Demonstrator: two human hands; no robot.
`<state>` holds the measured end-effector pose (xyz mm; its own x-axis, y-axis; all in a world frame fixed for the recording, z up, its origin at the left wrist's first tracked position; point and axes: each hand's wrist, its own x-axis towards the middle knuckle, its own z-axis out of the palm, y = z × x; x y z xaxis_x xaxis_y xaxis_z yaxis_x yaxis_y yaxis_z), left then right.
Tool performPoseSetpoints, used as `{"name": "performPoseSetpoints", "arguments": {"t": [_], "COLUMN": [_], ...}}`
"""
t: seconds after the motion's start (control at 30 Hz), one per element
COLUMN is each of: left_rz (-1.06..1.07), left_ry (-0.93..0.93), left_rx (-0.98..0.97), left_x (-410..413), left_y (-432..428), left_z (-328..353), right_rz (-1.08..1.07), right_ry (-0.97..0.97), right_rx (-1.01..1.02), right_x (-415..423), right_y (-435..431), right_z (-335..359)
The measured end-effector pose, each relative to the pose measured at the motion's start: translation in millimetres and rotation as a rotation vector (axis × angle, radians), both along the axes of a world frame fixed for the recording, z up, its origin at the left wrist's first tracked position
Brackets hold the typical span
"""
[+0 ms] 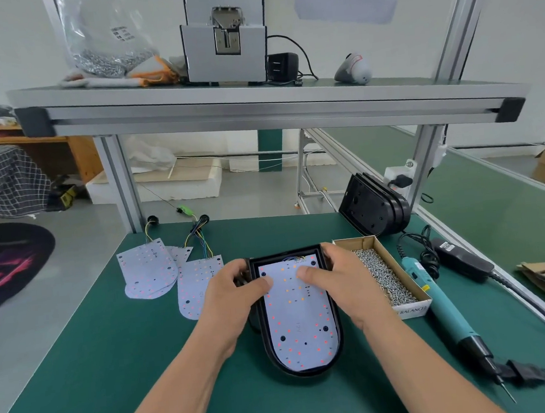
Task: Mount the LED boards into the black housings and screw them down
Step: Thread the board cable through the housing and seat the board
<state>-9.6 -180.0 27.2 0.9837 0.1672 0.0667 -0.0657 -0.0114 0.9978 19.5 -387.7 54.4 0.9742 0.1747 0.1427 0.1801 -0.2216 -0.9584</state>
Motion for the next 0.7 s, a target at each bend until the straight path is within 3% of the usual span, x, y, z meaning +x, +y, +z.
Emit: {"name": "performPoseSetpoints", "arguments": {"t": [0.2, 0.47, 0.7], "left_rz": [0.040, 0.111, 0.103], "left_ry": [-0.047, -0.014, -0.004], "left_rx": [-0.025, -0.044, -0.047], "left_x": [-1, 2, 5], "left_y": [-6, -8, -7], "left_z": [1, -6, -12], "right_rz": [-0.006, 0.168, 0.133], "right_ry": [-0.053, 0.110, 0.164], "right_rx": [-0.003, -0.052, -0.001], "right_x": [1, 7, 14], "right_y": [1, -9, -9], "right_z": [0, -5, -12]}}
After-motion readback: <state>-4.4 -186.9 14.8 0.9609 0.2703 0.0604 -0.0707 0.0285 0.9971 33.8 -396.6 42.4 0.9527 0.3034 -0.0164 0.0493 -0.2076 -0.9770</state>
